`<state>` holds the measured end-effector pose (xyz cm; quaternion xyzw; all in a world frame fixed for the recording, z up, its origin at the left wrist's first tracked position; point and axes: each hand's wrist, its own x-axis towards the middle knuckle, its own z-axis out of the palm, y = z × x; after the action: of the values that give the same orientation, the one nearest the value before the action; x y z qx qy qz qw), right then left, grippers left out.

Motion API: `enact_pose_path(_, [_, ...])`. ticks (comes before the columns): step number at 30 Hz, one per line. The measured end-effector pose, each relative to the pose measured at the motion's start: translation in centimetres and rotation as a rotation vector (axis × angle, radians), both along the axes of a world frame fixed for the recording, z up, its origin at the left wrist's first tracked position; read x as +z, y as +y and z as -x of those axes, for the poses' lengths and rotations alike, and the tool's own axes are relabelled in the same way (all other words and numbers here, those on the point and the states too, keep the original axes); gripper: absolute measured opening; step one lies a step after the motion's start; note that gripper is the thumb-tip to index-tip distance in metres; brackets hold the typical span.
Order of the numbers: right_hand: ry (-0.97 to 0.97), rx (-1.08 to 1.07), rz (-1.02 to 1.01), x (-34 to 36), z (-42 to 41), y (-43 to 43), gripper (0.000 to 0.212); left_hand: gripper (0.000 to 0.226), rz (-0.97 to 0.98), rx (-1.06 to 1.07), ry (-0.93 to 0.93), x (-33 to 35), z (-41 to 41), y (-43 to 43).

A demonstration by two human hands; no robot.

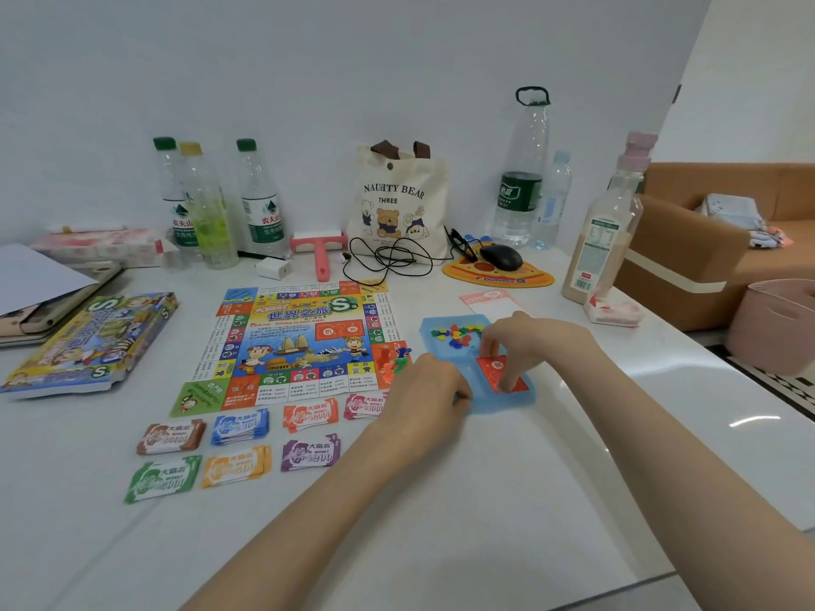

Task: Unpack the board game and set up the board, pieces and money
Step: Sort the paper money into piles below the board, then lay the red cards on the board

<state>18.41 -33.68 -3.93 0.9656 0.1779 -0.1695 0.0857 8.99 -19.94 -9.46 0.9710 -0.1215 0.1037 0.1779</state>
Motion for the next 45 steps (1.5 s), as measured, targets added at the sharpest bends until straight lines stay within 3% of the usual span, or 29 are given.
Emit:
enact_pose_path(13, [-0.004, -0.021, 0.055, -0.5, -0.2, 0.2, 0.063, 0.025, 0.019, 0.025, 0.016, 0.0, -0.2, 0.1])
enact_pose_path(19, [-0.047, -0.077, 0.06, -1.5, -0.1, 0.2, 0.044, 0.025, 0.017, 0.038, 0.02, 0.0, -0.2, 0.0])
enact_pose_path(32, [0.016, -0.079, -0.166, -0.9, 1.9, -0.9, 0.033, 0.026, 0.006, 0.023, -0.017, -0.1, -0.2, 0.1])
enact_pose_path(40, [-0.061, -0.115, -0.28, -0.5, 4.5, -2.2, 0.037, 0.025, 0.022, 0.021, -0.035, -0.4, -0.2, 0.4])
enact_pose_path(45, [-0.046, -0.284, -0.257, -1.8, 7.2, -2.7, 0.076, 0.025, 0.056, 0.018, -0.039, -0.5, -0.2, 0.7])
